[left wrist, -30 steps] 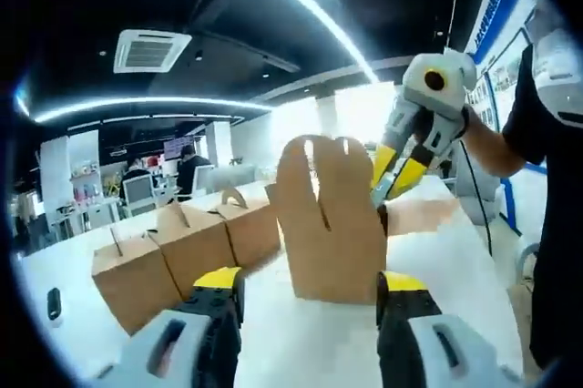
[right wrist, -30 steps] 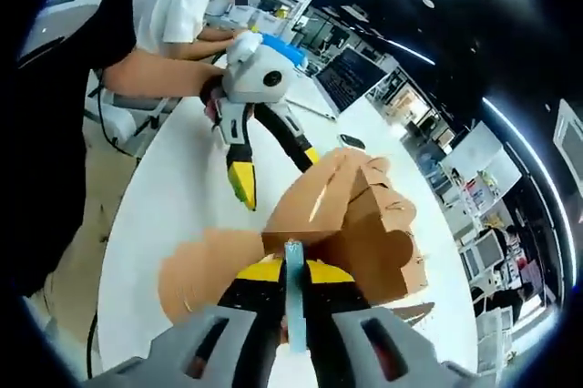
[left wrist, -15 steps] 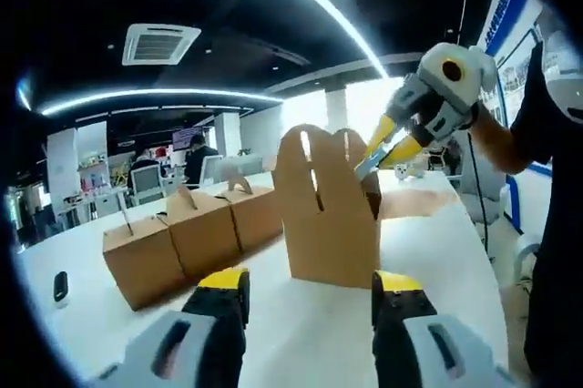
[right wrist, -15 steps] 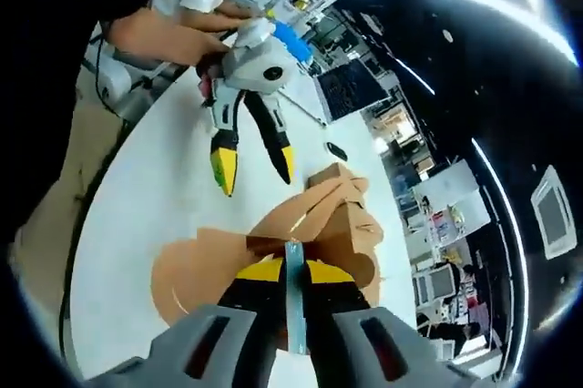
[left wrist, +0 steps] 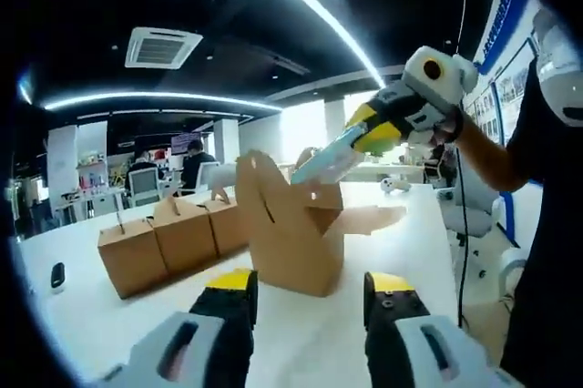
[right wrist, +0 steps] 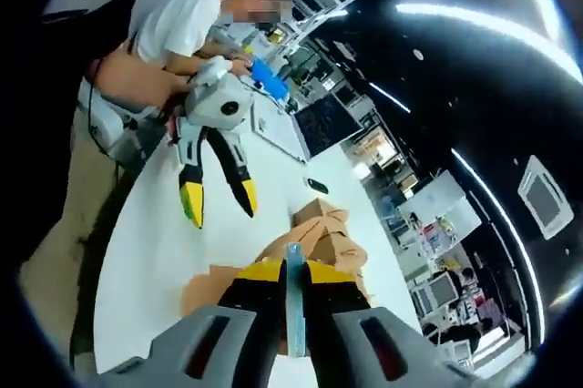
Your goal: Pick up one paper box from the group, open the paper box, and remove the item inside
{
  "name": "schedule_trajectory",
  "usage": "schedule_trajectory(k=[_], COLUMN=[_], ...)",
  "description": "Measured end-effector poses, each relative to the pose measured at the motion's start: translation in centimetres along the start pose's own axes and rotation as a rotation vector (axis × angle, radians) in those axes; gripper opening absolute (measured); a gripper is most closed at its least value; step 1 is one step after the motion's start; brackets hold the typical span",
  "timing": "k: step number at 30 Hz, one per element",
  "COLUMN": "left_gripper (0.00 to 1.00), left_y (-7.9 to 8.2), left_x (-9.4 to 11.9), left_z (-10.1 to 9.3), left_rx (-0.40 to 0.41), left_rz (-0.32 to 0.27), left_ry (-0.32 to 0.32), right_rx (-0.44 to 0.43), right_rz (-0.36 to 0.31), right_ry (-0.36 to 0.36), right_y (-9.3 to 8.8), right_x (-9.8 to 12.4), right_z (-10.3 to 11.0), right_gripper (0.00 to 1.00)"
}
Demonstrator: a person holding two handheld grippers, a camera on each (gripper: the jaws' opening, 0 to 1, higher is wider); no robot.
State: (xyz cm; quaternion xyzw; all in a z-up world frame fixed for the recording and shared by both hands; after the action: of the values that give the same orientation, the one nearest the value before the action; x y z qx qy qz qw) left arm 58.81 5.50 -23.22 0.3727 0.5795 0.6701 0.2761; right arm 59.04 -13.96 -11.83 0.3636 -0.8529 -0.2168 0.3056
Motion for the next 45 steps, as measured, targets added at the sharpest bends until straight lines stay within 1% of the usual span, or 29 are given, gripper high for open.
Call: schedule_trajectory(k=[2,4,7,8,10,13,14,15,20,21,24,26,29,32,34,37,38,39,40,41,43,44,45], left_gripper=[0.43,0.43,0.43,0.43,0.43,0.43,0.43,0.42,0.42,0.42,0.42,0.42,0.42,0.41,0.41,0.4,0.39,0.38,0.38,0.38,0.38,0.38,0.38], left_y=[0.1,0.3,0.7,1.0,1.3,1.6,1.6,1.5,0.7,0.7,0.9,1.2,1.3,0.7,0.4,0.2,0.2,0.2,0.3,0.3,0.2,0.1,0.0], left_x=[0.5,0.7,1.1,1.3,1.2,0.9,0.8,0.7,0.5,0.6,0.8,0.9,0.9,1.1,1.2,1.3,1.3,1.3,1.3,1.4,1.4,1.4,1.4], left_z=[-0.2,-0.2,-0.5,-0.8,-1.3,-1.8,-1.8,-1.6,-1.4,-1.4,-1.3,-1.2,-1.1,-0.8,-0.5,-0.1,-0.1,-0.1,0.0,0.1,0.2,0.1,0.2], left_rx=[0.004,0.004,-0.005,-0.011,0.016,-0.006,-0.013,-0.017,-0.009,-0.008,0.005,0.005,0.004,0.006,0.024,0.049,0.053,0.053,0.052,0.05,0.05,0.05,0.052], left_rz=[0.004,-0.003,-0.025,-0.05,-0.072,-0.066,-0.06,-0.056,-0.029,-0.029,-0.053,-0.069,-0.076,-0.064,-0.063,-0.068,-0.07,-0.07,-0.071,-0.071,-0.073,-0.072,-0.069], left_ry=[-0.002,0.013,0.032,0.022,-0.003,-0.018,-0.018,-0.015,-0.015,-0.014,-0.014,-0.018,-0.014,0.0,0.008,0.013,0.012,0.012,0.016,0.018,0.02,0.016,0.011], right_rx=[-0.011,-0.077,-0.184,-0.223,-0.297,-0.42,-0.485,-0.525,-0.806,-0.855,-0.961,-1.013,-1.062,-1.185,-1.247,-1.337,-1.368,-1.38,-1.419,-1.44,-1.438,-1.422,-1.428], right_rz=[-0.018,-0.068,-0.136,-0.148,-0.163,-0.216,-0.25,-0.27,-0.381,-0.401,-0.453,-0.481,-0.503,-0.567,-0.597,-0.633,-0.65,-0.656,-0.674,-0.684,-0.678,-0.639,-0.634], right_ry=[-0.021,-0.058,-0.088,-0.095,-0.101,-0.096,-0.088,-0.084,-0.037,-0.022,0.007,0.025,0.036,0.063,0.07,0.108,0.121,0.125,0.148,0.163,0.165,0.182,0.188], right_y=[0.2,0.4,0.2,0.0,-0.6,-1.4,-1.7,-1.8,-3.1,-3.3,-3.7,-3.9,-3.9,-3.8,-3.6,-3.3,-3.2,-3.2,-2.8,-2.7,-2.7,-2.9,-2.9], right_x=[0.4,0.9,1.4,1.5,1.7,2.1,2.2,2.2,2.3,2.2,2.0,1.9,1.7,1.7,1.9,2.1,2.3,2.3,2.6,2.8,3.1,3.2,3.2], right_z=[-0.1,-0.5,-1.0,-1.2,-1.5,-1.8,-1.8,-1.9,-1.7,-1.6,-1.2,-1.0,-0.7,-0.1,0.3,1.5,1.9,2.1,2.8,3.2,4.1,4.9,5.4], right_gripper=[0.09,0.09,0.08,0.08,0.08,0.08,0.08,0.08,0.08,0.08,0.08,0.08,0.08,0.08,0.08,0.08,0.08,0.08,0.08,0.08,0.08,0.08,0.08])
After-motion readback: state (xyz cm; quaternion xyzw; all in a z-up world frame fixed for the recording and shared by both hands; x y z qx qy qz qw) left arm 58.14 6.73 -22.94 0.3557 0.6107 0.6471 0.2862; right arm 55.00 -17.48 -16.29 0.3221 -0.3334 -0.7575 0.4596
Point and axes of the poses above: the point that each gripper's makers call its tool centre point, and the gripper's own axes: x roughly backward along the fingers, z roughly to its left, y roughly out of its top, the point moved 7 cm from there along x, roughly backward along the fingers, and after that the axes turned 1 degree about -y, right-handed, at the moved point
